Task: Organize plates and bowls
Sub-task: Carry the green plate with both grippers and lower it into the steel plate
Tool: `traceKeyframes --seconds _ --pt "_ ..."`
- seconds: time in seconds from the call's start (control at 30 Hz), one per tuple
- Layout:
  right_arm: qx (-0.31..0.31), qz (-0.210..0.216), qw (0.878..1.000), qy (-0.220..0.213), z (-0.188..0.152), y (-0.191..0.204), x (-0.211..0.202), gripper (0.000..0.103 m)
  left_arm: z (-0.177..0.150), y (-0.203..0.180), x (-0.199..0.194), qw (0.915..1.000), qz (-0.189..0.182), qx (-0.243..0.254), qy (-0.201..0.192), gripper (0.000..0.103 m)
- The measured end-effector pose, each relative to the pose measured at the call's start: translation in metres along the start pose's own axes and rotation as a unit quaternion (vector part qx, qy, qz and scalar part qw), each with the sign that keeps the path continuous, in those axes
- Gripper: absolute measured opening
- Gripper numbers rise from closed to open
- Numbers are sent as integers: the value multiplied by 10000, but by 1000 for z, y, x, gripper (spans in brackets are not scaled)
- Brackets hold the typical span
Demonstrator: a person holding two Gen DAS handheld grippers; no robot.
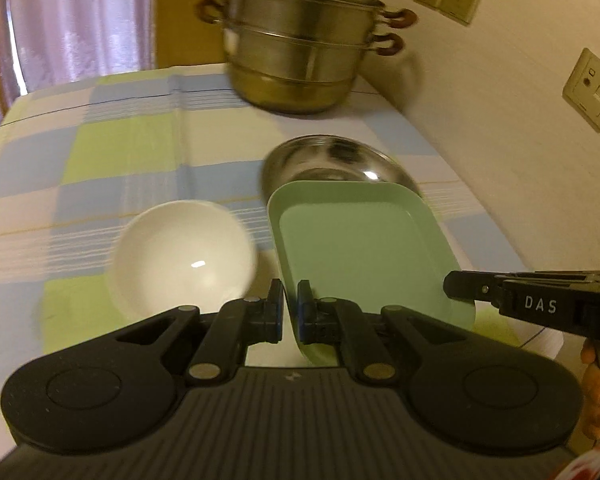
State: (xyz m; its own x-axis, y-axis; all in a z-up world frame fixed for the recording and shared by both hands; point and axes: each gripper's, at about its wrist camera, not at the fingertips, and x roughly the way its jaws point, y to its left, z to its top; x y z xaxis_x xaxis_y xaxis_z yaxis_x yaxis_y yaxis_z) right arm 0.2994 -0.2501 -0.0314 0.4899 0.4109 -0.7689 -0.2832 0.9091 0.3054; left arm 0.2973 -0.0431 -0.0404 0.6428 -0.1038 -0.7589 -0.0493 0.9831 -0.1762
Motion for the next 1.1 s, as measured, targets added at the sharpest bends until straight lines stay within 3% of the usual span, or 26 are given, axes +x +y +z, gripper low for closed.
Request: traceKeyframes --seconds 0.23,0.43,0.77,1.1 --pt "-70 -115 9999 -52 23 -45 12 5 23 -30 41 10000 93 2 1 6" --pt "-180 -116 9998 58 47 -66 46 5 40 -37 81 9995 272 -113 136 6" --pt "-224 -42 9995 225 76 -83 97 5 62 -37 130 9971 652 -263 275 6" --pt "-259 -59 9986 447 85 -89 130 5 67 -33 158 9939 866 -413 544 7"
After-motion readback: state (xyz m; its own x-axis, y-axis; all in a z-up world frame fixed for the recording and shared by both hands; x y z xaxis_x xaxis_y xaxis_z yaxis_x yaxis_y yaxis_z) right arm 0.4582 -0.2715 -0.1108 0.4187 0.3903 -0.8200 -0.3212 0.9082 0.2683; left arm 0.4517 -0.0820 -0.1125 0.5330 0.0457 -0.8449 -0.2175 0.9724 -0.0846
